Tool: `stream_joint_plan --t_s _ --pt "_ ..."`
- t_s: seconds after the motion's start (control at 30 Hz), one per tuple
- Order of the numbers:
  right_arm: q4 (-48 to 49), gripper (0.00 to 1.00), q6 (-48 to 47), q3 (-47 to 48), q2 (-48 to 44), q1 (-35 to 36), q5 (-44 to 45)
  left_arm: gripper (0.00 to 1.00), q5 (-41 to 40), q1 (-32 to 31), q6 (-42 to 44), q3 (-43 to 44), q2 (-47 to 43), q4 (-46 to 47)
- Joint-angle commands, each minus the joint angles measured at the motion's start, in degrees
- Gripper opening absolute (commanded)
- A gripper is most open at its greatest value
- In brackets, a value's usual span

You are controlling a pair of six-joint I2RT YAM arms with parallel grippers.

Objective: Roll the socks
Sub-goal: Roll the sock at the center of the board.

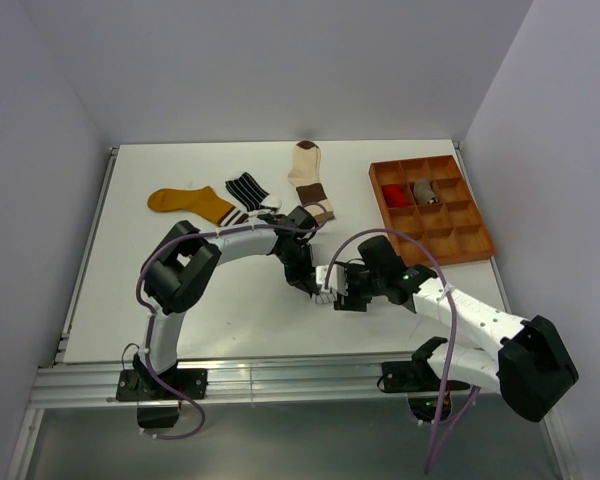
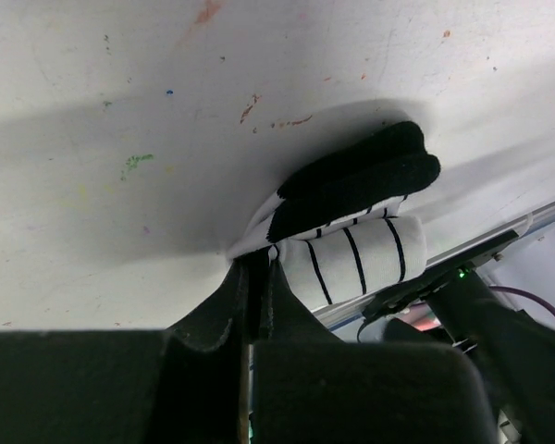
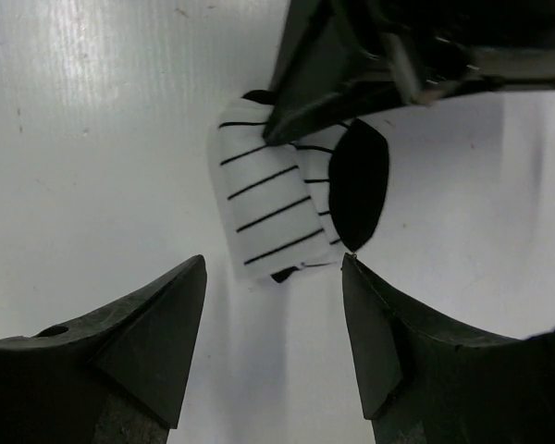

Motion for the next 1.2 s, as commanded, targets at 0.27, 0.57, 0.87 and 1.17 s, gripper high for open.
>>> stream_joint_plan --t_s 0.27,0.57,0.87,1.17 --pt "9.8 0.67 -4.0 -3.7 3.9 9.5 10.7 0.0 0.7 -0.1 -1.7 0.8 2.1 -1.3" --pt "12.8 0.5 -2.2 -2.4 10.4 11.9 14.3 0.0 1.8 0.5 -2.1 0.5 2.2 -0.1" --pt "6.7 0.17 0.9 0.9 13.5 7.4 9.5 0.06 3.6 1.1 -7.8 -4.8 -1.9 8.0" --pt "-13.5 0.11 -2.6 14.1 25.0 -5.3 -8.1 0.06 1.2 0.1 -21.7 -19.1 -11.7 27.4"
